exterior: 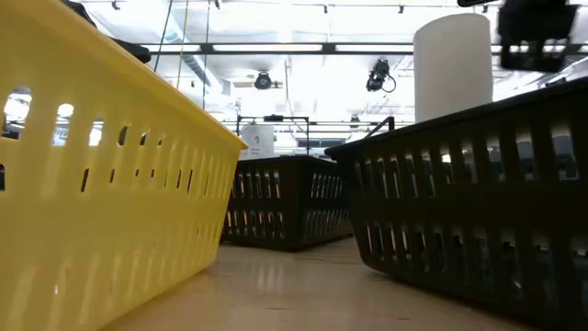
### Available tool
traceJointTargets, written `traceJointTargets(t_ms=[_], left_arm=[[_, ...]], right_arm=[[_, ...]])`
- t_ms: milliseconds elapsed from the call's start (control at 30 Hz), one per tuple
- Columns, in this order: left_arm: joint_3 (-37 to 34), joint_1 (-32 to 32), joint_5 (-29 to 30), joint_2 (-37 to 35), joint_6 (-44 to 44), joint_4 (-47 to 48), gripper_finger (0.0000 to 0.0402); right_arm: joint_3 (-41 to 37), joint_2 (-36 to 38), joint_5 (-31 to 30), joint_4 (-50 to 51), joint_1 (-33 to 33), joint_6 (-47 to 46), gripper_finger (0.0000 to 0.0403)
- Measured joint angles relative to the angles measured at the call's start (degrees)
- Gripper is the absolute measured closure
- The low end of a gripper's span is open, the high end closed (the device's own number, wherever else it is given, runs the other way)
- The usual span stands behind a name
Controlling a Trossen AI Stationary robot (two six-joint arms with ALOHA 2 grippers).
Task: Stack baskets on shelf by color
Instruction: Stack the bottom gray bin on the top gray bin
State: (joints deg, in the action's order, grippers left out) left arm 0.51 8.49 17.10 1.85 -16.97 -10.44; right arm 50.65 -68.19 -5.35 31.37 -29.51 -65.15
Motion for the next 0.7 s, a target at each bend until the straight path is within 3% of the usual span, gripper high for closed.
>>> traceJointTargets(t_ms=[300, 500, 700], left_arm=[[0.0, 0.0, 0.0, 0.0, 0.0, 0.0, 0.0372], [0.0, 0.0, 0.0, 0.0, 0.0, 0.0, 0.0370], [0.0, 0.0, 0.0, 0.0, 0.0, 0.0, 0.0363]], right_arm=[[17.8, -18.0, 12.0, 19.5, -4.1, -14.8, 0.0286], [26.1, -26.2, 13.4, 27.5, -7.2, -16.8, 0.0285], [29.4, -30.6, 14.0, 33.6, -9.3, -17.4, 0.0262]])
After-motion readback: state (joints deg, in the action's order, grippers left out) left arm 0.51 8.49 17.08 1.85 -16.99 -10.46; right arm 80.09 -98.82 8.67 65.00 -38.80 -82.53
